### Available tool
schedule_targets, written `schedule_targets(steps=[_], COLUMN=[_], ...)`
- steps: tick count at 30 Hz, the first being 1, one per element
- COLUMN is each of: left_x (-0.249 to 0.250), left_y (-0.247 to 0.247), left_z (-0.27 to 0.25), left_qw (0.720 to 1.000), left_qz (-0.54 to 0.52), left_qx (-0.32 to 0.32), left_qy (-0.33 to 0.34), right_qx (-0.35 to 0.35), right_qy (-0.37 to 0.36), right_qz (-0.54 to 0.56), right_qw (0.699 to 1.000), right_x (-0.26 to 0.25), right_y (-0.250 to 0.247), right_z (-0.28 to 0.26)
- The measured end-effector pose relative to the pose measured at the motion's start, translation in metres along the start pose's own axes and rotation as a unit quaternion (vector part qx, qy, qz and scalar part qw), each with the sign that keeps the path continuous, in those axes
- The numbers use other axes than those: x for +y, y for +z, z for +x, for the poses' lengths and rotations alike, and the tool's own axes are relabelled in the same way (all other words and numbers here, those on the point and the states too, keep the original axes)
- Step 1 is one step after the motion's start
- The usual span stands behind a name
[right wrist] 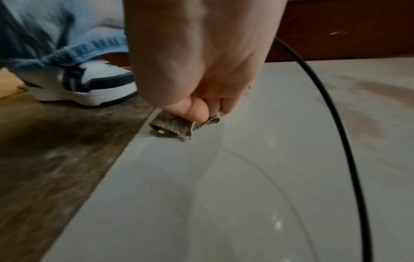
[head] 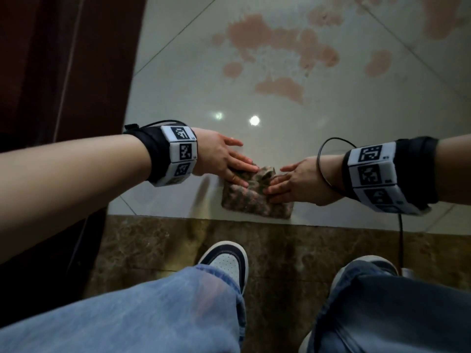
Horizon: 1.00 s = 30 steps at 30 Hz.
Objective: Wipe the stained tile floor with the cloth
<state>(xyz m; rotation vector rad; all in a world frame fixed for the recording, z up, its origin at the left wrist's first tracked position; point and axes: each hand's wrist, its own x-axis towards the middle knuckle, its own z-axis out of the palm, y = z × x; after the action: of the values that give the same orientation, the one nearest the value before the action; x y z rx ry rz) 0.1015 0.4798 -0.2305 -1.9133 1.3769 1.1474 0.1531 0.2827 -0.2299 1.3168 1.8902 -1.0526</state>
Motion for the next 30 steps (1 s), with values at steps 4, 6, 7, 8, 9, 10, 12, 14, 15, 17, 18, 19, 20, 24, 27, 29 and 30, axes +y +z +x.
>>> schedule_targets(steps=[4,6,7,8,9,10,12,14,15,17,18,19,20,24,27,29,30], left_x=[-0.026,-0.039,-0.044,-0.049,-0.052,-0.053,-0.049,-0.039,-0.033,-0.021,-0.016,-0.013,-0.011,-0.009,-0.011,-0.013,-0.015], left_y=[-0.002,-0.001,0.0,0.0,0.0,-0.001,0.0,-0.001,0.0,0.002,0.004,0.006,0.008,0.013,0.017,0.018,0.018], left_z=[-0.009,-0.013,-0.015,-0.018,-0.02,-0.021,-0.021,-0.017,-0.014,-0.008,-0.006,-0.004,-0.003,0.005,0.012,0.014,0.015], left_qw=[0.998,0.995,0.994,0.991,0.988,0.984,0.97,0.944,0.932,0.928,0.934,0.941,0.945,0.945,0.932,0.918,0.911], left_qz=[-0.015,-0.021,-0.026,-0.036,-0.05,-0.069,-0.117,-0.176,-0.201,-0.22,-0.215,-0.207,-0.202,-0.204,-0.22,-0.245,-0.258], left_qx=[-0.011,-0.01,-0.009,-0.009,-0.009,-0.005,0.023,0.085,0.115,0.141,0.14,0.133,0.125,0.119,0.132,0.136,0.135], left_qy=[-0.063,-0.092,-0.11,-0.129,-0.147,-0.166,-0.212,-0.264,-0.278,-0.266,-0.248,-0.232,-0.224,-0.227,-0.256,-0.281,-0.291], right_qx=[0.024,0.033,0.037,0.041,0.042,0.044,0.055,0.078,0.092,0.144,0.183,0.201,0.219,0.211,0.209,0.213,0.218], right_qy=[0.06,0.086,0.098,0.109,0.12,0.124,0.129,0.144,0.157,0.156,0.145,0.142,0.142,0.157,0.188,0.187,0.188], right_qz=[-0.005,-0.017,-0.027,-0.038,-0.049,-0.055,-0.047,-0.051,-0.062,-0.086,-0.097,-0.101,-0.101,-0.056,-0.033,-0.002,0.012], right_qw=[0.998,0.996,0.994,0.992,0.991,0.99,0.989,0.985,0.981,0.974,0.967,0.964,0.96,0.963,0.959,0.959,0.958], right_x=[0.027,0.039,0.046,0.052,0.058,0.064,0.071,0.072,0.069,0.059,0.055,0.052,0.05,0.046,0.051,0.06,0.066], right_y=[-0.008,-0.012,-0.013,-0.015,-0.016,-0.017,-0.018,-0.016,-0.016,-0.01,-0.006,-0.003,0.006,0.019,0.01,0.006,0.006], right_z=[-0.009,-0.012,-0.014,-0.015,-0.016,-0.017,-0.019,-0.019,-0.018,-0.013,-0.009,-0.005,0.001,0.014,0.017,0.018,0.02])
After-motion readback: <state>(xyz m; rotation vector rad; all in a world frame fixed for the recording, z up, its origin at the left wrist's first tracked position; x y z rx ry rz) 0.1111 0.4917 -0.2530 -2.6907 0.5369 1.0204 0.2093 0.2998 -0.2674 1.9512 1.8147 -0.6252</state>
